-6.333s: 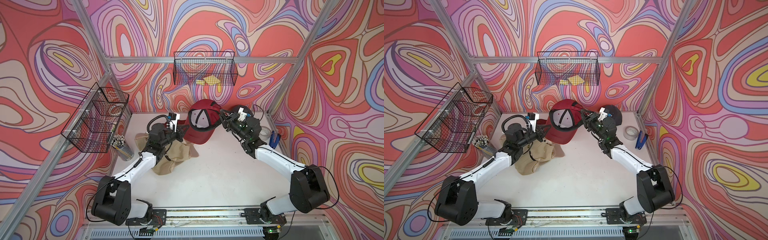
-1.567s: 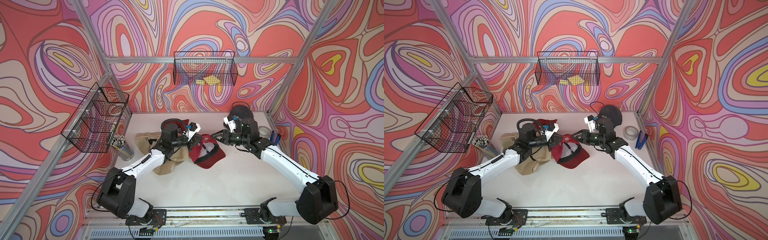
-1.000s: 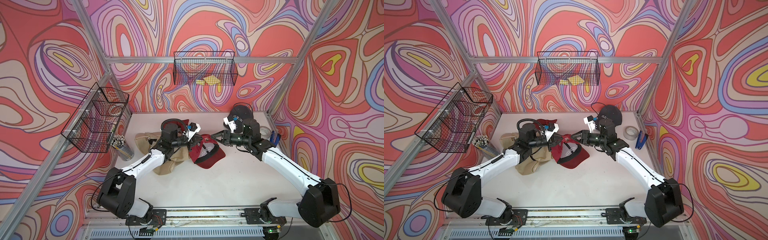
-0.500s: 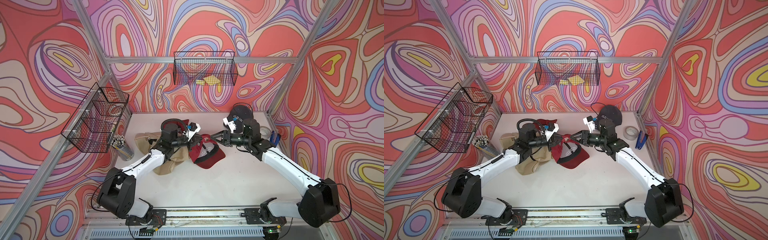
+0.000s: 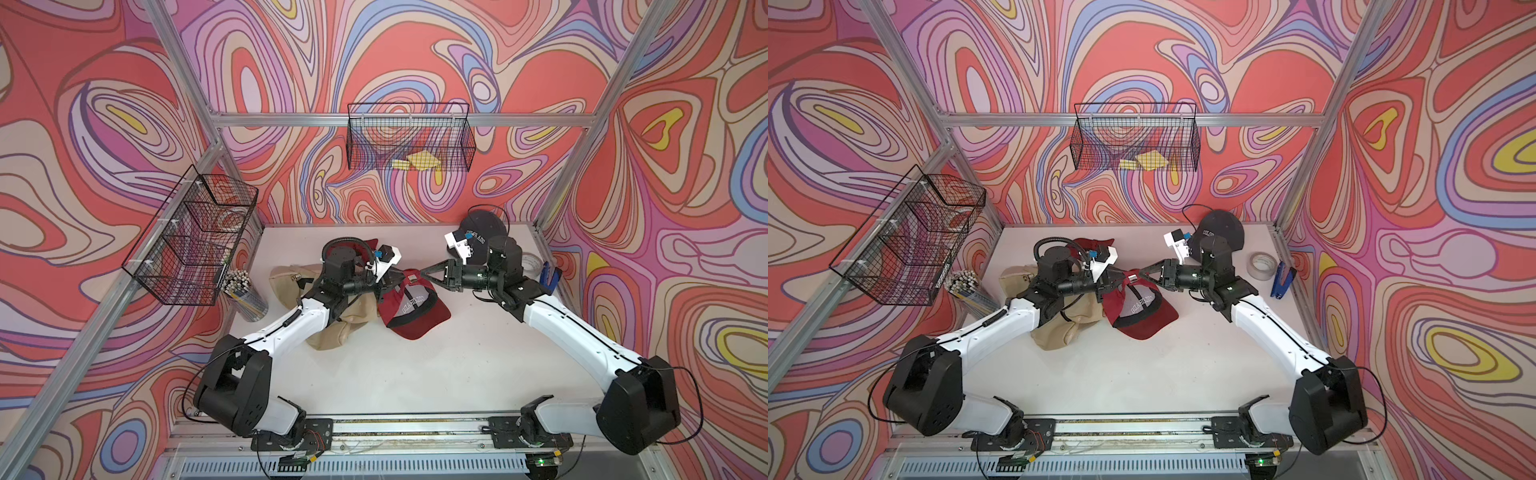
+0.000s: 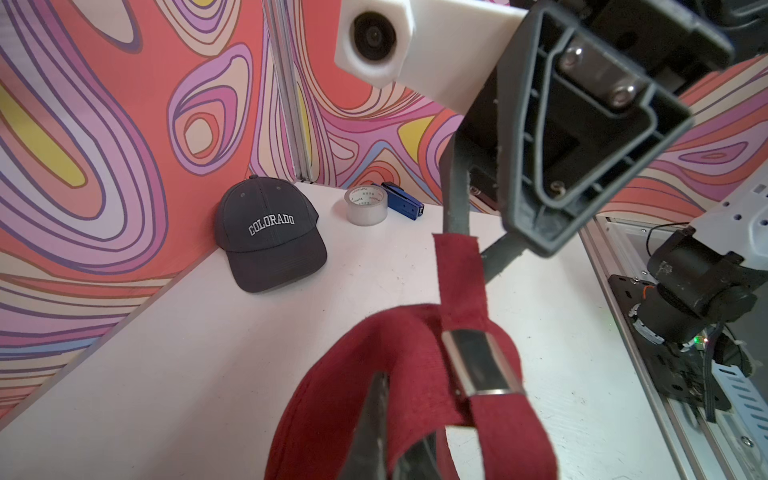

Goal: Open the adjustable buckle of the baseball cap
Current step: Open the adjustable buckle on the baseball cap.

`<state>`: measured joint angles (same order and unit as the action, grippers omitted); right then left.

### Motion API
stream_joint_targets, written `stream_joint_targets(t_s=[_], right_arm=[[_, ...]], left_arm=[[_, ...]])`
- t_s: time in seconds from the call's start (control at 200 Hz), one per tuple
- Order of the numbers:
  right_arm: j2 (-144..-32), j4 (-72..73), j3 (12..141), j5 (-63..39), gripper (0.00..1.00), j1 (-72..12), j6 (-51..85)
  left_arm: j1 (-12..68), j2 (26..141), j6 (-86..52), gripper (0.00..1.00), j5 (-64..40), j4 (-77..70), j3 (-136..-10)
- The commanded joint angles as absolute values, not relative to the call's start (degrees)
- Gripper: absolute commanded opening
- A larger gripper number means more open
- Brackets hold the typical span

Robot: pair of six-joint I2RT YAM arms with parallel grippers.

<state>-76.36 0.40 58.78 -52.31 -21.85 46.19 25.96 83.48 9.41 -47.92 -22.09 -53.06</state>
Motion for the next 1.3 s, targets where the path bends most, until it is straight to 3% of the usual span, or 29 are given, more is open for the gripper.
stream_joint_targets(t_s=[0.0,0.275,0.386,0.956,1.077,1.137,1.297], right_arm=[[-76.20,0.54,58.85,-52.70,0.32,-22.21,46.16],[-77.02,-2.62,60.07,-50.75,0.19,-22.56,44.65],[-77.32,-3.18,61.50,-50.64,0.00,-22.84,44.20],[-78.96,-5.89,69.80,-51.38,0.00,-27.26,43.95],[-77.77,-14.91,71.06,-43.34,0.40,-27.26,37.67],[-76.25,-18.93,71.04,-37.89,0.47,-27.25,34.71],[-71.12,-24.51,69.16,-27.31,0.52,-27.16,28.74]], left_arm=[[26.28,82.49,9.84,0.00,-47.99,-22.32,-53.99],[26.28,82.29,9.65,0.00,-48.16,-22.41,-53.96],[26.28,82.52,9.67,0.00,-47.97,-21.96,-54.17],[26.39,83.34,10.28,0.00,-46.87,-18.00,-55.92],[26.37,83.06,10.12,0.00,-46.28,-17.92,-55.81],[26.37,83.14,9.72,0.00,-45.93,-17.85,-55.94],[26.37,83.65,8.37,0.00,-45.22,-17.23,-56.58]])
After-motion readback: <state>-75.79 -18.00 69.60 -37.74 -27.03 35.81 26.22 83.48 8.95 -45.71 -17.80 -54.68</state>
